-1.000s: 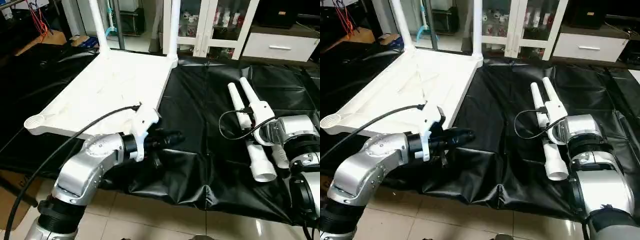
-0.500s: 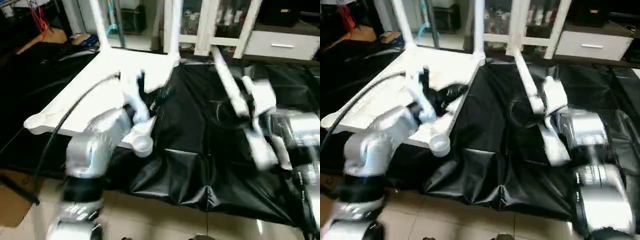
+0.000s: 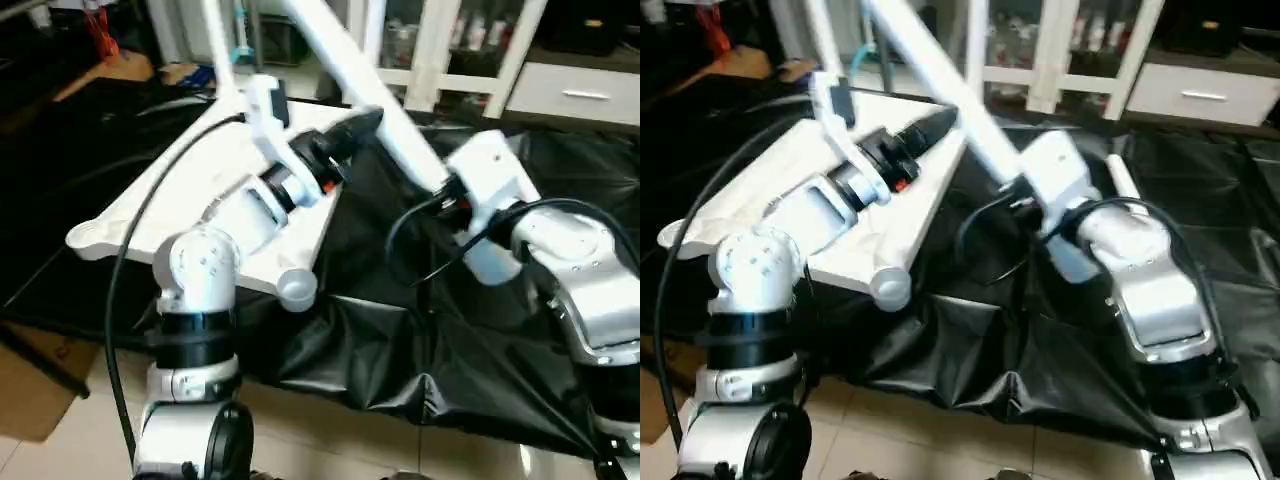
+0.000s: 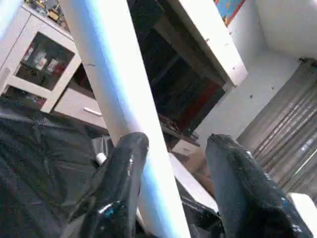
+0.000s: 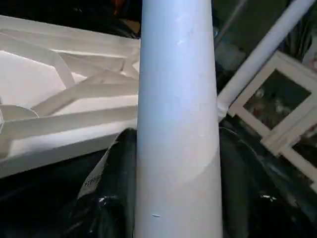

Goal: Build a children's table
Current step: Pick table leg

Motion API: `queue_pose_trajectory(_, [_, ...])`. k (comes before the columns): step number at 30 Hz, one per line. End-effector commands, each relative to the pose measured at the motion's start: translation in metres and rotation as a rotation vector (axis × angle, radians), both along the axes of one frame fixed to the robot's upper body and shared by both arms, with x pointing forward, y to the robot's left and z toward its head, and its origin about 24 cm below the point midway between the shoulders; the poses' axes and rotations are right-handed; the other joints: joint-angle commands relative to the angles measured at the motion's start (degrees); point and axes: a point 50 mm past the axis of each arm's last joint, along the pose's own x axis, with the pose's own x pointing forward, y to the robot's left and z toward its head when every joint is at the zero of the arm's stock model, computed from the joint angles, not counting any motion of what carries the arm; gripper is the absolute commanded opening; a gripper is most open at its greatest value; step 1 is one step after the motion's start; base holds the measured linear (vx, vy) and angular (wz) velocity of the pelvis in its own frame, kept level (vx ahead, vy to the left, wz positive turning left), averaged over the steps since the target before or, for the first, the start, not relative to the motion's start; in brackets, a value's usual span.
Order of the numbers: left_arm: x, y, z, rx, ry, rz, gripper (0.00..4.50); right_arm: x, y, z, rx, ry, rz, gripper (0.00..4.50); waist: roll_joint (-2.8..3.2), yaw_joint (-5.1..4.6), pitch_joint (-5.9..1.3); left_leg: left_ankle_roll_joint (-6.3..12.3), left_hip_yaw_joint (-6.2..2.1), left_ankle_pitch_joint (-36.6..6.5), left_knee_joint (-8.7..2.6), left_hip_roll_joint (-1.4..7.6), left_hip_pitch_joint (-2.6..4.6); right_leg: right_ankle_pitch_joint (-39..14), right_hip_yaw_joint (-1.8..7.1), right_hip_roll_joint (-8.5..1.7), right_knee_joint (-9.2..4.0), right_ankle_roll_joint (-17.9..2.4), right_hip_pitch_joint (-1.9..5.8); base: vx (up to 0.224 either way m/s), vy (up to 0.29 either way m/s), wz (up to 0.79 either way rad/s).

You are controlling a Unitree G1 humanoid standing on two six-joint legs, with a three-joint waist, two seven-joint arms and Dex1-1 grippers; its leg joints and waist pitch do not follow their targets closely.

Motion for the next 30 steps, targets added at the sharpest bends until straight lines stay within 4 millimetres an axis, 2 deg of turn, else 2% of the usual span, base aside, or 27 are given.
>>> queue_pose_trajectory(1, [0.003,0.0,0.002,0.01,0.007,0.021,2.59,-0.003,0.005,0.007,-0.021,-0.047,0.034,1.74,-0.79,-0.02,-3.99,3.72,-3.21,-2.9,-5.51,5.96,1.33,-5.6,3.07,-4.25,-3.5,-14.1,2.75,0.0,0.0,0.0])
queue_pose_trajectory(4, [0.007,0.003,0.001,0.002,0.027,0.057,2.92,-0.004,0.009,0.006,-0.037,-0.053,0.058,1.74,-0.83,0.01,-3.96,4.5,-3.19,-2.8,-5.43,5.9,1.34,-6.6,3.01,-4.14,-3.64,-13.9,2.72,0.0,0.0,0.0])
queue_pose_trajectory(7, [0.007,0.004,0.005,-0.04,0.02,0.049,3.01,-0.005,0.013,0.003,-0.062,-0.049,0.085,1.74,-0.86,0.04,-4.01,4.82,-3.31,-2.2,-5.4,6.04,1.3,-6.1,2.96,-4.18,-3.49,-13.9,2.77,0.0,0.0,0.0])
queue_pose_trajectory(9, [0.009,0.005,0.004,-0.013,0.021,0.064,3.36,-0.007,0.019,0.004,-0.073,-0.071,0.106,1.74,-0.78,0.05,-4.05,5.11,-3.32,-1.6,-5.38,6.08,1.34,-5.4,2.93,-4.11,-3.39,-14.0,2.65,0.0,0.0,0.0])
queue_pose_trajectory(11, [0.01,0.006,0.002,-0.005,0.031,0.077,3.4,-0.007,0.02,0.005,-0.072,-0.078,0.109,1.74,-0.78,0.04,-4.0,5.28,-3.29,-2.1,-5.38,6.06,1.31,-5.8,2.95,-4.16,-3.45,-14.0,2.71,0.0,0.0,0.0])
queue_pose_trajectory(13, [0.013,0.008,-0.001,-0.001,0.042,0.106,3.44,-0.006,0.022,0.007,-0.068,-0.086,0.11,1.74,-0.67,0.05,-3.98,5.15,-3.28,-2.5,-5.41,6.06,1.39,-6.2,2.94,-4.14,-3.53,-13.9,2.6,0.0,0.0,0.0])
queue_pose_trajectory(15, [0.014,0.009,-0.001,-0.003,0.042,0.115,3.81,-0.006,0.023,0.007,-0.073,-0.087,0.113,1.74,-0.64,0.07,-3.97,4.71,-3.29,-3.2,-5.48,6.04,1.44,-6.5,2.96,-4.07,-3.61,-13.8,2.63,0.0,0.0,0.0])
queue_pose_trajectory(18, [0.015,0.01,0.001,-0.011,0.037,0.124,3.85,-0.007,0.024,0.006,-0.084,-0.084,0.119,1.74,-0.59,0.07,-4.04,4.22,-3.36,-2.9,-5.55,6.12,1.46,-5.4,2.93,-4.05,-3.38,-13.8,2.68,0.0,0.0,0.0])
queue_pose_trajectory(19, [0.016,0.01,0.003,-0.017,0.033,0.128,4.16,-0.008,0.024,0.004,-0.092,-0.082,0.124,1.74,-0.51,0.06,-4.05,4.21,-3.34,-2.7,-5.51,6.06,1.45,-4.9,2.94,-4.05,-3.33,-13.9,2.68,0.0,0.0,0.0])
queue_pose_trajectory(21, [0.017,0.011,0.003,-0.033,0.044,0.135,4.26,-0.008,0.024,0.003,-0.099,-0.08,0.126,1.74,-0.6,0.04,-4.07,4.22,-3.29,-2.6,-5.45,6.02,1.37,-4.5,2.97,-4.14,-3.29,-14.1,2.77,0.0,0.0,0.0])
queue_pose_trajectory(23, [0.02,0.014,0.002,-0.064,0.072,0.156,4.28,-0.008,0.025,0.0,-0.11,-0.08,0.127,1.74,-0.61,0.09,-4.06,4.33,-3.34,-2.4,-5.46,6.09,1.38,-4.2,2.97,-4.24,-3.25,-14.3,2.85,0.0,0.0,0.0])
queue_pose_trajectory(24, [0.021,0.015,0.001,-0.072,0.083,0.166,4.04,-0.008,0.025,0.0,-0.113,-0.08,0.127,1.74,-0.66,0.06,-4.05,4.45,-3.34,-2.4,-5.42,6.08,1.35,-4.1,2.98,-4.26,-3.27,-14.5,2.86,0.0,0.0,0.0])
queue_pose_trajectory(28, [0.022,0.015,0.0,-0.083,0.103,0.171,3.9,-0.009,0.026,-0.001,-0.128,-0.083,0.133,1.74,-0.71,0.06,-4.07,4.86,-3.31,-2.5,-5.34,6.03,1.36,-4.9,2.96,-4.23,-3.32,-14.4,2.83,0.0,0.0,0.0])
queue_pose_trajectory(30, [0.022,0.015,-0.001,-0.083,0.111,0.171,3.59,-0.008,0.026,-0.001,-0.133,-0.085,0.134,1.74,-0.72,0.07,-4.1,4.95,-3.34,-2.3,-5.32,6.06,1.34,-4.8,2.94,-4.22,-3.28,-14.4,2.83,0.0,0.0,0.0])
